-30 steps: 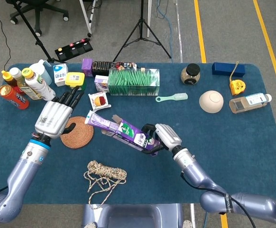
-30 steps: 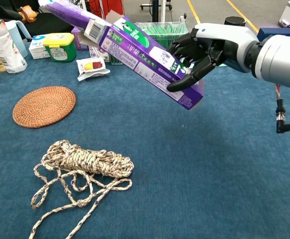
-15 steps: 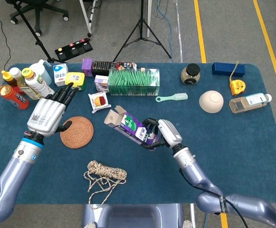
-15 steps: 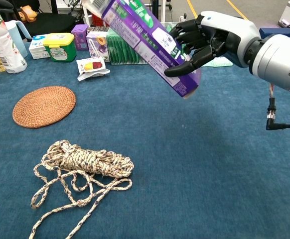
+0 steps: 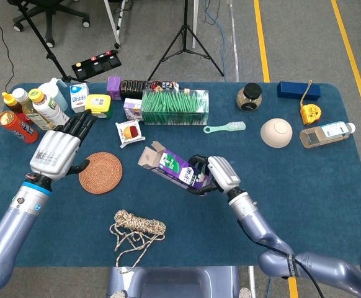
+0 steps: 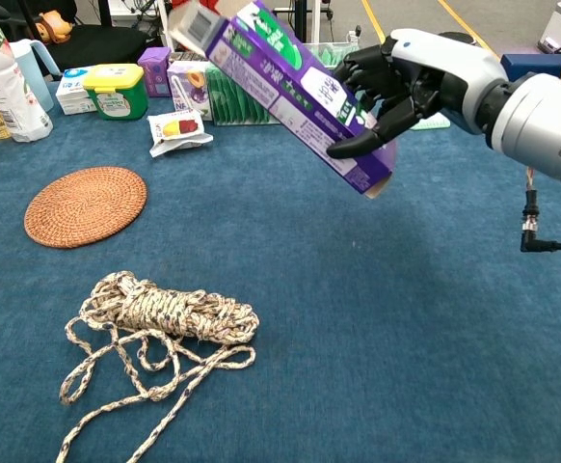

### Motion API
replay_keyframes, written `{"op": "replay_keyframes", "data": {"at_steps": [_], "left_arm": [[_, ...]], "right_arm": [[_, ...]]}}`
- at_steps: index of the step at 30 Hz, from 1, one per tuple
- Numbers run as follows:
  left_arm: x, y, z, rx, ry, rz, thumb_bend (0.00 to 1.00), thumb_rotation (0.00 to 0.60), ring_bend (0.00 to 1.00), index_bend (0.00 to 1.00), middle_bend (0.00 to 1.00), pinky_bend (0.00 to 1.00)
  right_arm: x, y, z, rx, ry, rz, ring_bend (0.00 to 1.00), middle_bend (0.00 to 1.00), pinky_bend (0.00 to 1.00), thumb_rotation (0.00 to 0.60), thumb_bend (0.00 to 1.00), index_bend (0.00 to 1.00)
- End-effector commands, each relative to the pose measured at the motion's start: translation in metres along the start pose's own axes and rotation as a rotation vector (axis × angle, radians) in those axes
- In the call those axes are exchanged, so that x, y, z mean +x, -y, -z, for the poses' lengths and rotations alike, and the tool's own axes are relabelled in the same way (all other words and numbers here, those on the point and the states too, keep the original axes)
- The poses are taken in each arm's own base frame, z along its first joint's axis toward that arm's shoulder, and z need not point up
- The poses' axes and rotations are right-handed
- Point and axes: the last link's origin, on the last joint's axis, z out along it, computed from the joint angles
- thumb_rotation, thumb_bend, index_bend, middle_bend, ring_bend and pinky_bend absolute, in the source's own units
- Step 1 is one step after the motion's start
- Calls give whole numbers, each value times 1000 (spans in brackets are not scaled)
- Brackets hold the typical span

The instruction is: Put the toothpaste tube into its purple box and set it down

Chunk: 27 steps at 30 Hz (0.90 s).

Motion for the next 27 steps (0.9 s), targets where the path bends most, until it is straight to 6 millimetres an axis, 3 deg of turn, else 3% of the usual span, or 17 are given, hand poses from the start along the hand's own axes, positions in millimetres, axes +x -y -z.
{"op": "replay_keyframes", "data": {"at_steps": [1,10,27], "left_arm": [[-5,1,3,1,16,5,239,600,84,0,0,341],[-31,21,15,31,70,34,239,600,83,0,0,341],[-46,44,28,34,66,49,239,600,83,0,0,341]], "right_arm": [[5,-8,1,-3,29,136,518,567,661,600,489,522],[21,-35,3,-10,93,497,518,567,661,600,489,522],[38,-83,1,-131,120,658,517,567,661,600,489,523]]}}
